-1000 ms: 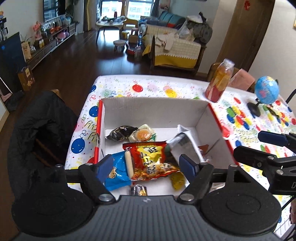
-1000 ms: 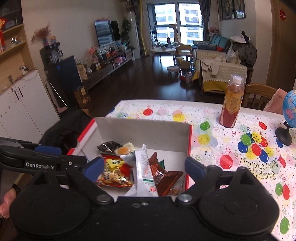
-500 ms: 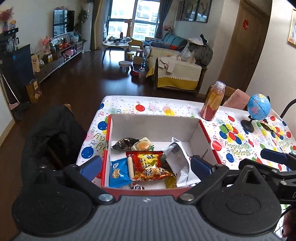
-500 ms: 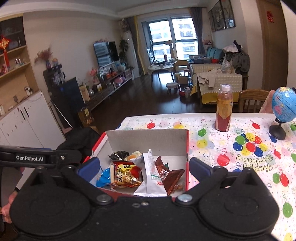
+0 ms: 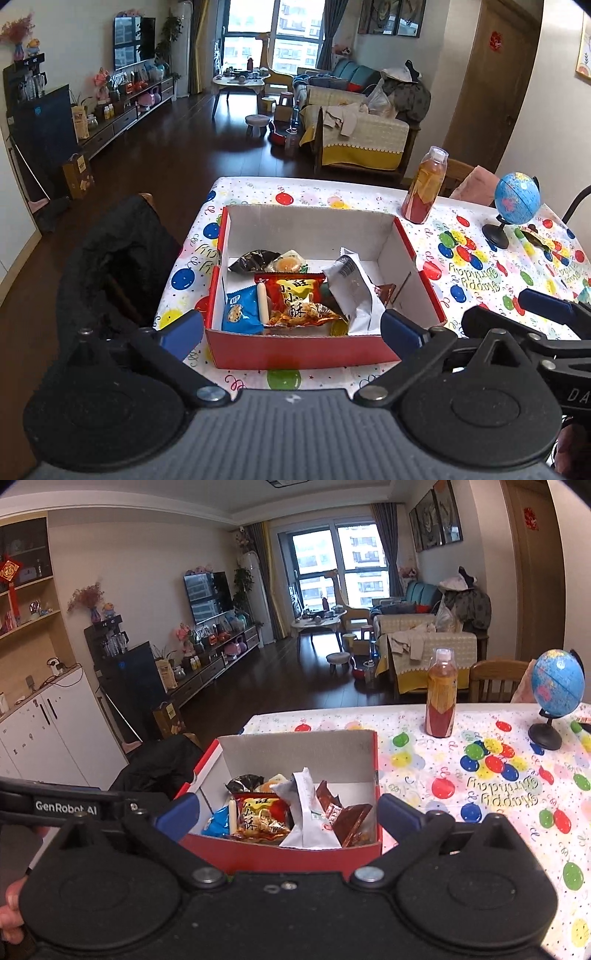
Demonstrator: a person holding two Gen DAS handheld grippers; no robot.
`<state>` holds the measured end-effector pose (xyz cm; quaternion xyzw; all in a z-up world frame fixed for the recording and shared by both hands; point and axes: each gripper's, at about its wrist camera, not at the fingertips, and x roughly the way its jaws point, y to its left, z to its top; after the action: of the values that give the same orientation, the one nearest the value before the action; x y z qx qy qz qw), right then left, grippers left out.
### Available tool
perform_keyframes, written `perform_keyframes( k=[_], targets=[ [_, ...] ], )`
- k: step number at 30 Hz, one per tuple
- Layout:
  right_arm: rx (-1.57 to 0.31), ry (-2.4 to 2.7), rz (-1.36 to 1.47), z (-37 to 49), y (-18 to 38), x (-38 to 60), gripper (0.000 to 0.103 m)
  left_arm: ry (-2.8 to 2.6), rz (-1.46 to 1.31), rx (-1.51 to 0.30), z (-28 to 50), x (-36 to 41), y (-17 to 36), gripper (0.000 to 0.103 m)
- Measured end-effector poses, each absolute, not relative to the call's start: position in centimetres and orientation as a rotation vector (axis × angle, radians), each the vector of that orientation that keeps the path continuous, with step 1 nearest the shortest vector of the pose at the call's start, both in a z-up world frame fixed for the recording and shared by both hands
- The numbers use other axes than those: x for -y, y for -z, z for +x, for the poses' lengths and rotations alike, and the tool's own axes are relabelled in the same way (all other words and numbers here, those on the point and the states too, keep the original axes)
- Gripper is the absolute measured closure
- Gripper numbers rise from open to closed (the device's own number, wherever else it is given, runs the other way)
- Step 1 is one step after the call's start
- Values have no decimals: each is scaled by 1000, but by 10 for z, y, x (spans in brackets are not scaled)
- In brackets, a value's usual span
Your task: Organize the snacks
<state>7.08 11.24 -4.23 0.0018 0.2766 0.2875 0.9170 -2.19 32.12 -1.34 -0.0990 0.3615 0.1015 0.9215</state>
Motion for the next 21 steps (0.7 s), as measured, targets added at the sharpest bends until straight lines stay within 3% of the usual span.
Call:
perform_keyframes(
  k=[21],
  targets=[
    [-552,-474,-2,66,46,-111,0,-222,-190,-720,-26,-314,9,0]
  ],
)
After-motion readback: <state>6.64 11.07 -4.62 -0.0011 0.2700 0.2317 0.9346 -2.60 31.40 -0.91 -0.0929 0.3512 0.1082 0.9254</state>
